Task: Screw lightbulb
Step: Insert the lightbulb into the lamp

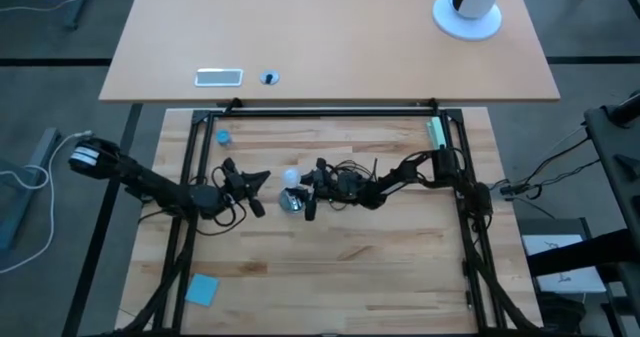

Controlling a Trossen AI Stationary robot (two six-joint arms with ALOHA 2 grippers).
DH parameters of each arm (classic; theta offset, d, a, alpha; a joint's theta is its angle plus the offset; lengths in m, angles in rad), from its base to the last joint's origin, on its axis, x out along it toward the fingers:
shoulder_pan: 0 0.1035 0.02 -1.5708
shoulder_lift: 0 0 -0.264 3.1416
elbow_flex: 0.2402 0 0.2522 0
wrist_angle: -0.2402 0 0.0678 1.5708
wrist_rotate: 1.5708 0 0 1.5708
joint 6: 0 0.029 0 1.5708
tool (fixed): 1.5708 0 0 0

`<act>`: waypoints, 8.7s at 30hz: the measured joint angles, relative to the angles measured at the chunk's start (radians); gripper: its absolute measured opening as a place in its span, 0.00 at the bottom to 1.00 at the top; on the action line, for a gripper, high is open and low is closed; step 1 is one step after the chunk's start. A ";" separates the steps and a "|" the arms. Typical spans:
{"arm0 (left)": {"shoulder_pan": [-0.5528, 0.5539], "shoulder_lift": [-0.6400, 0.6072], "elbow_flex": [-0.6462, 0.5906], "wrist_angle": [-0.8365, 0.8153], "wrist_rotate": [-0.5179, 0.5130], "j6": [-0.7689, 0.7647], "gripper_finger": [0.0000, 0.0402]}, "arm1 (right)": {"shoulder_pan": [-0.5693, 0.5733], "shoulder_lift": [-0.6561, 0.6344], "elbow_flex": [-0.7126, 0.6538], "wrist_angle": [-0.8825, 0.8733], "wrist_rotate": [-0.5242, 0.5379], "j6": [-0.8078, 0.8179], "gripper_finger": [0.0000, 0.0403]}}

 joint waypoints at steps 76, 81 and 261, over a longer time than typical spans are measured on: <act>0.040 0.398 0.211 0.238 0.185 0.254 0.00 | 0.033 -0.029 0.008 -0.225 -0.026 -0.089 0.56; 0.040 0.398 0.211 0.237 0.187 0.252 0.00 | 0.036 -0.036 0.008 -0.247 -0.024 -0.089 0.58; -0.090 0.113 0.259 -0.530 0.052 -0.168 0.00 | -0.052 -0.387 -0.086 -0.608 -0.164 -0.163 0.00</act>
